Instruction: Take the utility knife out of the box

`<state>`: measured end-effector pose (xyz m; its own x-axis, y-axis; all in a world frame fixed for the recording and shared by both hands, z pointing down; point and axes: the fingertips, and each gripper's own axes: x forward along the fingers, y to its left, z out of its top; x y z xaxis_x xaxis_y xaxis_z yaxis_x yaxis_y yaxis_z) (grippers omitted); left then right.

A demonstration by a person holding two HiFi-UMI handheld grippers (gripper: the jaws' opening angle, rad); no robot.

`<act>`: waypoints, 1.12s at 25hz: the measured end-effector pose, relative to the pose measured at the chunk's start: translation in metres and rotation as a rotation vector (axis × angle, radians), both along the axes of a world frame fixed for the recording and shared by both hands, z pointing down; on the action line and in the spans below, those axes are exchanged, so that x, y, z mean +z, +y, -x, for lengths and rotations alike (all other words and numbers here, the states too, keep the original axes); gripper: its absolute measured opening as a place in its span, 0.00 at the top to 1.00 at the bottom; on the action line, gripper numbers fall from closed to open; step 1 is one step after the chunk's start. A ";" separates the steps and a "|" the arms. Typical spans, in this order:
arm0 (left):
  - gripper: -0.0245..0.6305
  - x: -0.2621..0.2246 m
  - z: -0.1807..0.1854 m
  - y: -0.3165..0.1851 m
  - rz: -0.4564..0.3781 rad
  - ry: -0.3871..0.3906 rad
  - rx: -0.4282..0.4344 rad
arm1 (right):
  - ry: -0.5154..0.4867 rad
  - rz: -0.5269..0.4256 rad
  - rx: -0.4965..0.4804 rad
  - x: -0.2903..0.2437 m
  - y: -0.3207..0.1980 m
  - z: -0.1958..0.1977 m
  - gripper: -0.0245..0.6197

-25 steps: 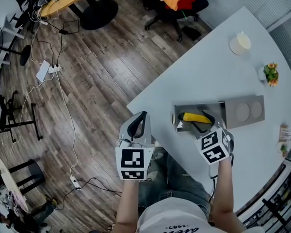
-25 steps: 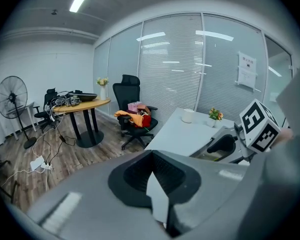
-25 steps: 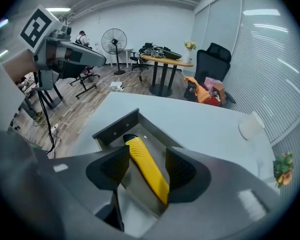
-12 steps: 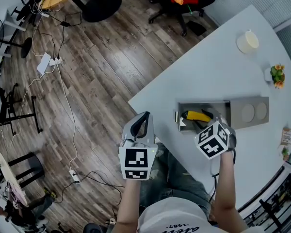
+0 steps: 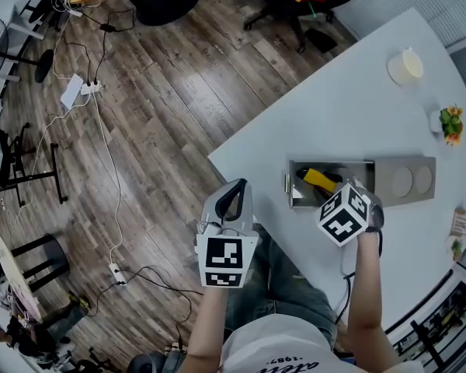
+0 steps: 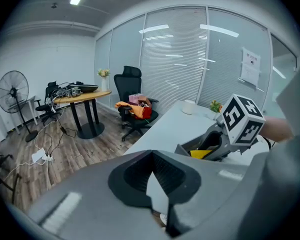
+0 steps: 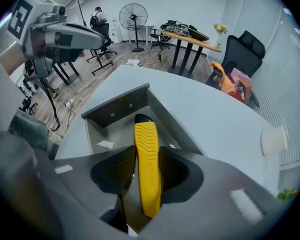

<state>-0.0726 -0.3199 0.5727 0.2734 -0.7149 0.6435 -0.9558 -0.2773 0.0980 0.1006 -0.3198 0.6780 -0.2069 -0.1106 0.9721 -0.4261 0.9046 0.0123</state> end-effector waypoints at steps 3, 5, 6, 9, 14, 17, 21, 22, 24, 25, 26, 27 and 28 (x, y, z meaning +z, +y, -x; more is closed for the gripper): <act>0.96 -0.004 0.002 -0.001 -0.002 0.000 -0.002 | -0.011 0.009 -0.012 -0.003 0.001 0.002 0.70; 0.96 -0.005 0.004 -0.003 -0.005 -0.001 -0.007 | -0.025 0.005 -0.016 -0.004 0.000 0.002 0.70; 0.96 -0.005 0.005 -0.004 -0.007 -0.002 -0.009 | -0.035 0.001 -0.020 -0.003 0.000 0.002 0.70; 0.96 -0.006 0.008 -0.006 -0.017 -0.008 -0.013 | -0.062 -0.007 -0.025 -0.001 -0.001 0.002 0.71; 0.96 -0.014 0.017 -0.007 -0.032 -0.017 -0.029 | -0.070 -0.018 -0.021 -0.002 -0.002 0.002 0.71; 0.96 -0.020 0.019 -0.008 -0.046 -0.019 -0.034 | -0.073 -0.035 -0.013 -0.004 -0.003 0.001 0.71; 0.96 -0.027 0.020 -0.008 -0.065 -0.018 -0.034 | -0.081 -0.067 -0.004 -0.014 -0.005 0.000 0.71; 0.96 -0.030 0.020 -0.008 -0.071 -0.017 -0.032 | -0.084 -0.078 -0.001 -0.018 -0.005 0.000 0.71; 0.96 -0.035 0.018 -0.009 -0.084 -0.014 -0.027 | -0.100 -0.103 0.016 -0.026 -0.007 -0.001 0.71; 0.96 -0.038 0.017 -0.008 -0.092 -0.012 -0.025 | -0.110 -0.115 0.031 -0.030 -0.007 -0.002 0.71; 0.96 -0.042 0.016 -0.008 -0.100 -0.010 -0.023 | -0.119 -0.128 0.048 -0.035 -0.008 -0.002 0.71; 0.96 -0.046 0.016 -0.008 -0.107 -0.008 -0.021 | -0.129 -0.142 0.067 -0.041 -0.009 -0.002 0.71; 0.96 -0.050 0.016 -0.008 -0.115 -0.006 -0.021 | -0.139 -0.157 0.086 -0.047 -0.010 -0.002 0.71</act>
